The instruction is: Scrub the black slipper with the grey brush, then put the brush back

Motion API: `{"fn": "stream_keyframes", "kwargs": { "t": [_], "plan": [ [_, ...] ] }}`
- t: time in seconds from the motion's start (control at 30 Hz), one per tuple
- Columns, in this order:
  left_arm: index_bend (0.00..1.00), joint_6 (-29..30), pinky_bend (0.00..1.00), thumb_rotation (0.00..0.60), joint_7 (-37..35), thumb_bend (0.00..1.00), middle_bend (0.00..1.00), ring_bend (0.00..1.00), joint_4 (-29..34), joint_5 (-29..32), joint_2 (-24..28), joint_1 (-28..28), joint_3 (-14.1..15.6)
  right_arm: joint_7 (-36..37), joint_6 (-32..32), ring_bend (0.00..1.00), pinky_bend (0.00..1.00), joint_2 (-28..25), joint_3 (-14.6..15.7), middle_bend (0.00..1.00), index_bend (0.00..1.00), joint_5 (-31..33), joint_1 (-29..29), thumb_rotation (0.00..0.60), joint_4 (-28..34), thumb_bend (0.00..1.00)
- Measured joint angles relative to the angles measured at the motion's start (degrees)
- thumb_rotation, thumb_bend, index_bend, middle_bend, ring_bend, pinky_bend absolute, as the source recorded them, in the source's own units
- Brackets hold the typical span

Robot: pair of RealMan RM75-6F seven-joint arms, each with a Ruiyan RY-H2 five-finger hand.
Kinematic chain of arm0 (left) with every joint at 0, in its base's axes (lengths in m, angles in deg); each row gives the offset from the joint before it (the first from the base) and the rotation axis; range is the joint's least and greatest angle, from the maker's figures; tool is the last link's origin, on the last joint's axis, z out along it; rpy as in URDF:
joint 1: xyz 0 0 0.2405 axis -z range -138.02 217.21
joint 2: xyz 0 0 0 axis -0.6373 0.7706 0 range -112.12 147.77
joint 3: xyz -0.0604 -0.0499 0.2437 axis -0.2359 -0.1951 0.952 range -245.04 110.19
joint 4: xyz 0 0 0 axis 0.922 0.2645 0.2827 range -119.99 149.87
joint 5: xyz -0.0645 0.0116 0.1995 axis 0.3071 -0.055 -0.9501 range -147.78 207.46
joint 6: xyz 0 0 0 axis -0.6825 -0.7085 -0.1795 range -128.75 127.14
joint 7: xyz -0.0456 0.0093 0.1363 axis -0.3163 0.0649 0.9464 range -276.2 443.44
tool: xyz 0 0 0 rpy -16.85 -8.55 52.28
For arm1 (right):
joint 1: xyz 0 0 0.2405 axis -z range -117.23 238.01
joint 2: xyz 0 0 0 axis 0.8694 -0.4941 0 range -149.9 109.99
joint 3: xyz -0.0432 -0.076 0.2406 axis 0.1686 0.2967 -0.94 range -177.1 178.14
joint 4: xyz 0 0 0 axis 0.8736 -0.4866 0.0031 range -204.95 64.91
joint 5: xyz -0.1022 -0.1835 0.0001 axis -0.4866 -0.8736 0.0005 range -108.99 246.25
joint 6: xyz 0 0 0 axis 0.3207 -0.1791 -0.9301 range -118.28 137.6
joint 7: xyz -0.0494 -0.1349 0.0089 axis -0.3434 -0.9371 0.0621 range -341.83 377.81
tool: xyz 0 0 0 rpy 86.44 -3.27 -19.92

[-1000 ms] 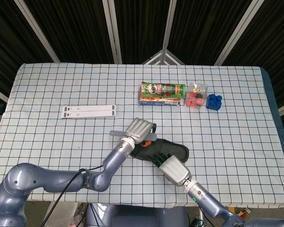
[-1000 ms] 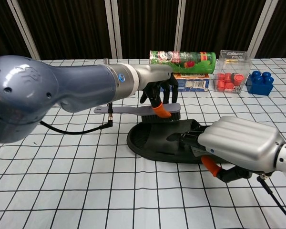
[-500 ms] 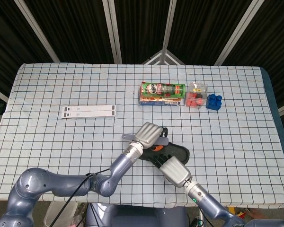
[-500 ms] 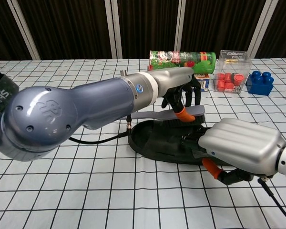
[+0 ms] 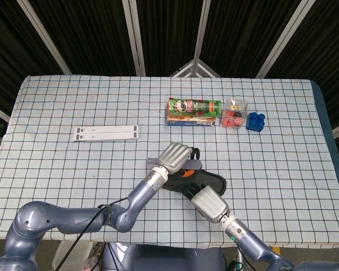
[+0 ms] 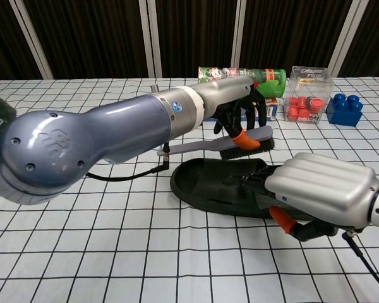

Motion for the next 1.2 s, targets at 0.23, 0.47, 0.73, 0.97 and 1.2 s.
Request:
{"fn": "stream_keyframes", "kwargs": {
  "t": [0.23,0.47,0.73,0.97,1.2],
  "plan": [
    [0.58,-1.2,0.66,0.600,7.2,0.69,0.75,0.63,3.3,8.8,3.2,0.9,1.4,-0.5,0.1,0.23,0.42,0.5,0.1,0.23,0.00,0.2,0.0,0.600,0.1,0.80],
    [0.58,-1.5,0.66,0.600,17.0,0.73,0.76,0.63,7.9,24.7,7.7,4.4,3.4,-0.9,-0.2,0.23,0.42,0.6,0.2,0.23,0.00,0.2,0.0,0.600,0.4,0.80],
    [0.58,0.0,0.66,0.600,26.6,0.72,0.75,0.63,17.9,44.0,16.3,10.7,5.3,-1.5,-0.9,0.22,0.38,0.5,0.3,0.22,0.00,0.2,0.3,0.600,1.1,0.80],
    [0.58,2.4,0.65,0.600,24.3,0.72,0.75,0.63,22.9,39.0,19.6,9.9,5.1,-3.7,-4.0,0.13,0.32,0.1,0.2,0.13,0.00,-1.0,1.2,0.600,1.9,0.80],
    [0.58,3.7,0.65,0.600,19.6,0.72,0.75,0.63,28.0,32.2,24.3,6.3,6.0,-8.2,-8.9,0.09,0.27,-1.0,-0.1,0.10,0.00,-2.9,3.0,0.600,5.6,0.80]
  ]
}}
